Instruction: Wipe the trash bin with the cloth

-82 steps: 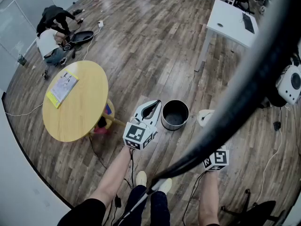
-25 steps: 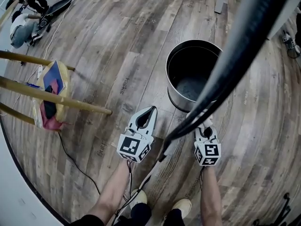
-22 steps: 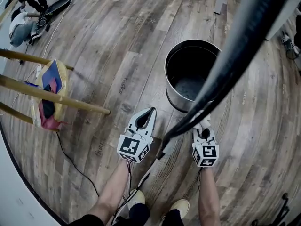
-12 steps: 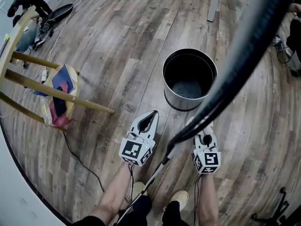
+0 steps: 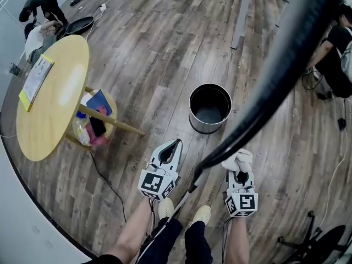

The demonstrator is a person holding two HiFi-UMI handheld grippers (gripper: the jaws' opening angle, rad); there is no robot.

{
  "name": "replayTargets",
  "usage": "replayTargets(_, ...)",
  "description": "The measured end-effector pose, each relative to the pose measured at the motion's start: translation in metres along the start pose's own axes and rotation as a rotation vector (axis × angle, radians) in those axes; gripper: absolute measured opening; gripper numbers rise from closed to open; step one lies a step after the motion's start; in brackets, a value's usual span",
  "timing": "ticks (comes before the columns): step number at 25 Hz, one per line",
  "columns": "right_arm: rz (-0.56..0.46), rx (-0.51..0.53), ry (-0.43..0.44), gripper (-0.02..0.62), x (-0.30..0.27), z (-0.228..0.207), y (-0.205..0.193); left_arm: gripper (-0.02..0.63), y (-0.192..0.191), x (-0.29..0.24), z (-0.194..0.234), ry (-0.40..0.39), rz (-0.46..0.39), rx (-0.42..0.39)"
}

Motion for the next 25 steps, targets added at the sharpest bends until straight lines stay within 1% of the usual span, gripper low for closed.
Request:
replayTargets(4,-0.081,0.005,-0.002,0.095,0.025,0.008,0.099,-0.005,0.09,0.008,-0.01,0.002,-0.029,-0.034)
replayTargets(6,-0.123,-0.003,-0.009,0.095,0.029,0.011,0.139,-0.005,0.129,0.01,-0.011,0.006,-0.051,-0.048)
replayTargets(9,-0.161,-0.01,-0.014,0.095,0.033,0.016,0.185,-0.005,0.174,0.013,-0.013,0.009,-0.065,-0.068)
replayTargets(12,-0.18,-0.006,-0.009,0.095,0.036,0.021,0.216,-0.005,0.204,0.018,-0.016,0.015,-0.07,-0.082)
replayTargets(15,-0.19,0.0,-0.009,0.095,0.039,0.026,0.235,-0.005,0.222,0.023,-0.017,0.021,-0.079,-0.084)
replayTargets(18,-0.19,0.002,-0.006,0.095,0.042,0.03,0.242,-0.005,0.227,0.027,-0.018,0.024,-0.085,-0.069)
replayTargets(22,-0.178,0.006,-0.003,0.095,0.035,0.033,0.236,-0.005,0.222,0.026,-0.012,0.026,-0.08,-0.058)
replayTargets(25,-0.164,0.015,0.002,0.095,0.019,0.032,0.219,-0.005,0.206,0.018,-0.007,0.016,-0.079,-0.065)
Point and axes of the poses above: the fingertips, and each gripper's own axes: x backward along the fingers, z to its left, y out of its top, the point moved 5 cm from there along x, backward along the fingers, and after that the axes turned 11 degrees about -y, right-handed, at the moved point
